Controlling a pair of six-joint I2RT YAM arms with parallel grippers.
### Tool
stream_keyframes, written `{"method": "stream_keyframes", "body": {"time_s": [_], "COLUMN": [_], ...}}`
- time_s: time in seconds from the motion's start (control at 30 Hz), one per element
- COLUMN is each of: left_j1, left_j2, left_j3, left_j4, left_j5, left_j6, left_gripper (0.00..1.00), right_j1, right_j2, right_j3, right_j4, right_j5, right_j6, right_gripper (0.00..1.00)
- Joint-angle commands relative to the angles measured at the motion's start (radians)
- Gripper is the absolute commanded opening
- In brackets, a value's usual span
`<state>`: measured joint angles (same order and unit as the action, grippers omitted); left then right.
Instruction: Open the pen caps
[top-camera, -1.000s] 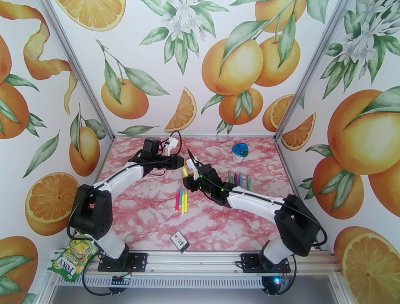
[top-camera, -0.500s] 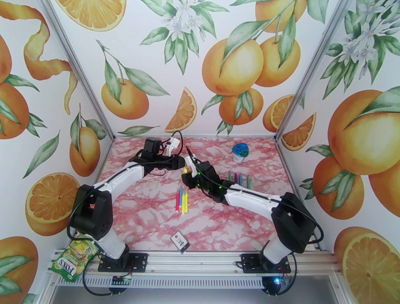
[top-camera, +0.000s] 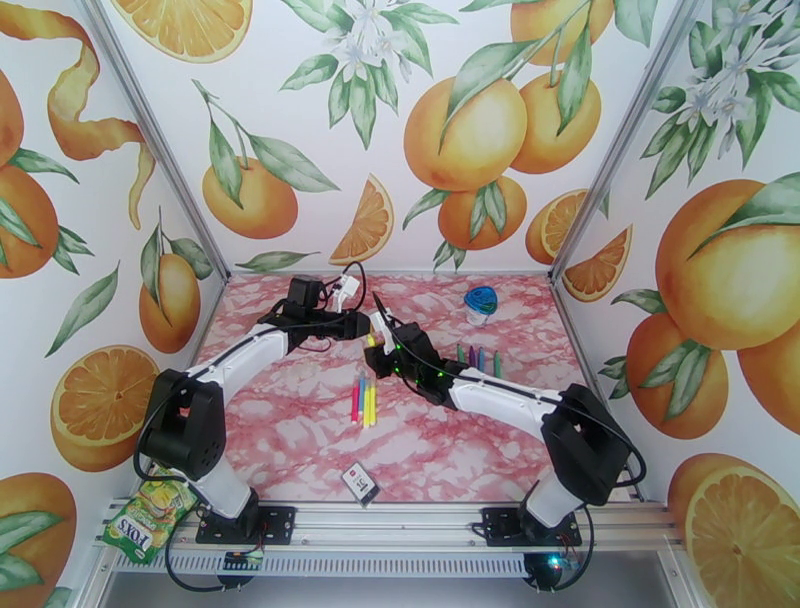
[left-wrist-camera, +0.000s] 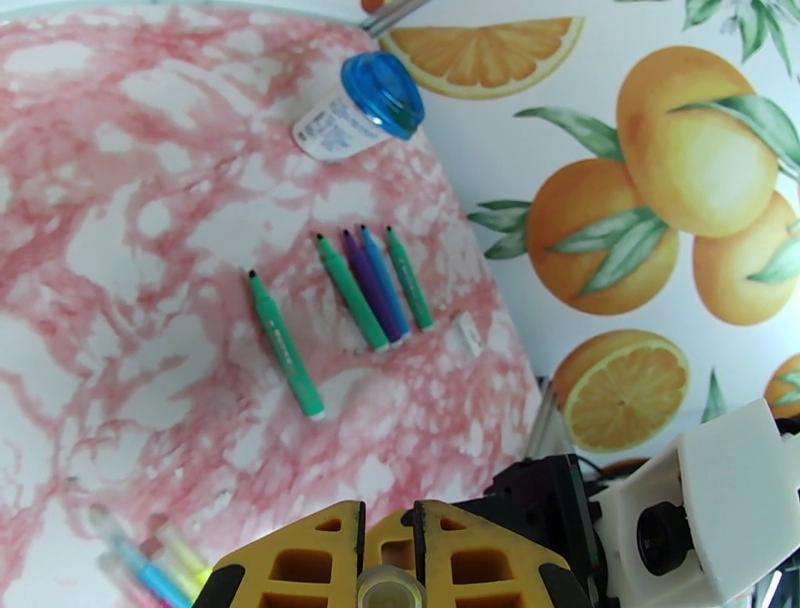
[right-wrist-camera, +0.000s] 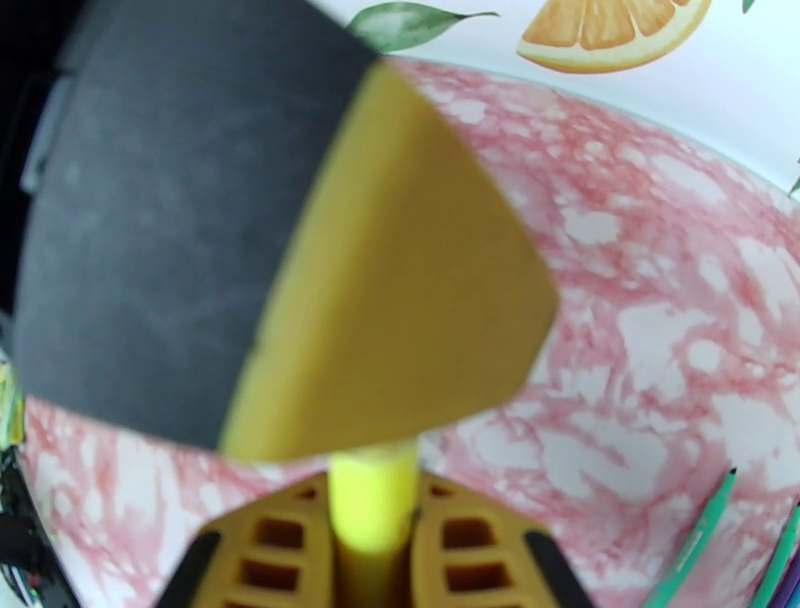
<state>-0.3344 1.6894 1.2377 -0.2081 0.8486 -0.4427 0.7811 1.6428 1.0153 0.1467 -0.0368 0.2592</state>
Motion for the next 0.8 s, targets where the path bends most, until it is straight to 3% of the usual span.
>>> {"method": "stream_keyframes", "body": {"time_s": [0.0, 0.17, 0.47, 0.77], "left_j1": [0.006, 0.024, 0.090, 0.120], "left_j2": [-0.022, -0.013, -0.007, 0.010], "left_j3": [0.064, 0.074, 0.072, 0.126], "left_j4": [0.023, 0.048, 0.125, 0.073], "left_j5": [-0.069, -0.154, -0.171, -0.211], "left_j6": [-0.024, -0.072, -0.188, -0.215], "left_gripper": [0.00, 0.00, 0.00, 0.00], "right_j1": [0.011, 0.012, 0.012, 0.015], "right_j2": [-0.027, -0.048, -0.076, -0.104], "right_j3": [-0.040, -0.082, -0.136, -0.189], "right_j4": [0.024, 0.040, 0.066, 0.118], "right_j5": [-0.043, -0.042, -0.047, -0.048], "right_j6": [-0.053, -0.064, -0.072, -0.087], "right_gripper": [0.00, 0.00, 0.00, 0.00]}}
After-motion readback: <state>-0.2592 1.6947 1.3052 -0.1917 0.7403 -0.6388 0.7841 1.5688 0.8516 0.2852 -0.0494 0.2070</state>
